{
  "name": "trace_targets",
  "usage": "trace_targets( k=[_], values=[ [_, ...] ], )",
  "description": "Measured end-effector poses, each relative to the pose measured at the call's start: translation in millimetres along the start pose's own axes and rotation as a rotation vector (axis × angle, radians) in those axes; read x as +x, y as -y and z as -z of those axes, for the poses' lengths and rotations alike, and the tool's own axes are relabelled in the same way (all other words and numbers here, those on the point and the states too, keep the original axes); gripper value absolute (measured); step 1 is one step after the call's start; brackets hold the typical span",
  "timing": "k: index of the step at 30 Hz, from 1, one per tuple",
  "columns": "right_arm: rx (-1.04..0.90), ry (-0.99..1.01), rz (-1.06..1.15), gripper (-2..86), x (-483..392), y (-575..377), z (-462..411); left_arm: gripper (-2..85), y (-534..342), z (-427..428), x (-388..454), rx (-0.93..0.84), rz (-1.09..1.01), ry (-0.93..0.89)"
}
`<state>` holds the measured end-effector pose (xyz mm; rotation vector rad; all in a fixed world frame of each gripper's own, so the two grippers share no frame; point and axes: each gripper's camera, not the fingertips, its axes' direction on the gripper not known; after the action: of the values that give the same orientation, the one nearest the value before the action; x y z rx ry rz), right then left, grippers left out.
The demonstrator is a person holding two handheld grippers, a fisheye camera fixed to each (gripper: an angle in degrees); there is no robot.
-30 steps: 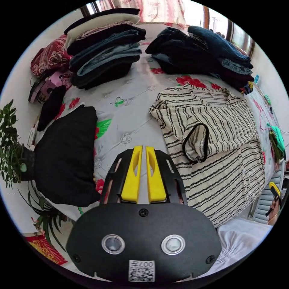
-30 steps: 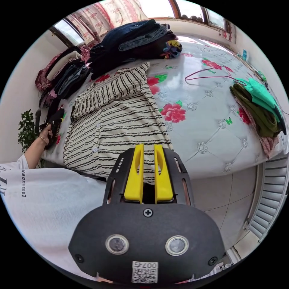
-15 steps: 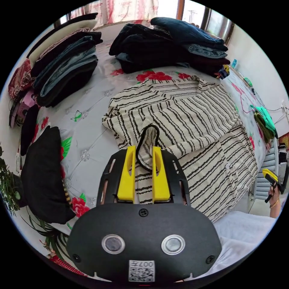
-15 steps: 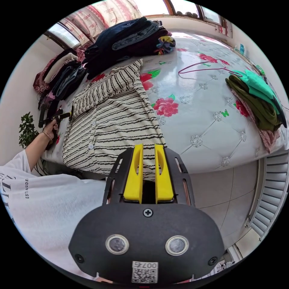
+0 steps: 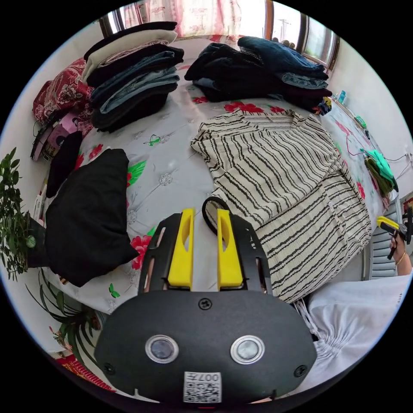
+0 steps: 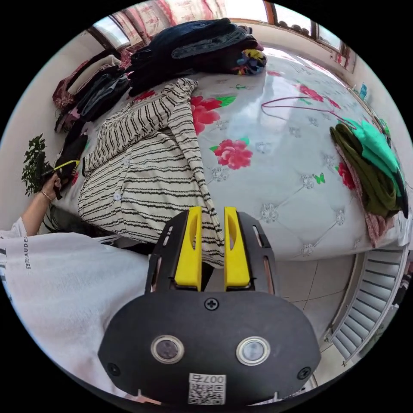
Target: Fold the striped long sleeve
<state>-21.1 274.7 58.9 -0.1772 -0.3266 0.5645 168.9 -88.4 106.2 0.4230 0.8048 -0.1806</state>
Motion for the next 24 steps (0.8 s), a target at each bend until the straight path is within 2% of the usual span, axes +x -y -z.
trace_targets(
  k=[6,10,14,16,18,21,24],
  values=[
    [0.136,0.085,0.190,7.2,-65.9,107.4,4.0,8.6,9.8,5.0,13.9,0.007,0.055,-0.029],
    [0.139,0.005,0.251,7.6,-104.3,171.2,-22.8,7.9,4.7,-1.5,9.5,-0.029,0.096,-0.030],
    [0.108,-0.069,0.226,6.8,-121.2,215.8,-54.5,5.1,19.1,-20.1,11.9,-0.094,0.085,-0.016],
    [0.054,-0.122,0.193,5.0,-122.8,235.9,-76.2,0.5,28.4,-32.5,13.2,-0.153,0.089,-0.005],
    [0.018,-0.187,0.185,2.5,-121.6,243.0,-88.1,-0.4,34.0,-36.2,16.6,-0.179,0.065,-0.016],
    [0.045,-0.181,0.191,0.7,-108.5,245.2,-84.2,-0.8,44.2,-20.3,22.1,-0.132,0.031,-0.038],
    [0.092,-0.126,0.079,0.2,-71.0,245.5,-67.7,-0.9,61.8,12.0,26.9,-0.023,0.016,-0.074]
  ],
)
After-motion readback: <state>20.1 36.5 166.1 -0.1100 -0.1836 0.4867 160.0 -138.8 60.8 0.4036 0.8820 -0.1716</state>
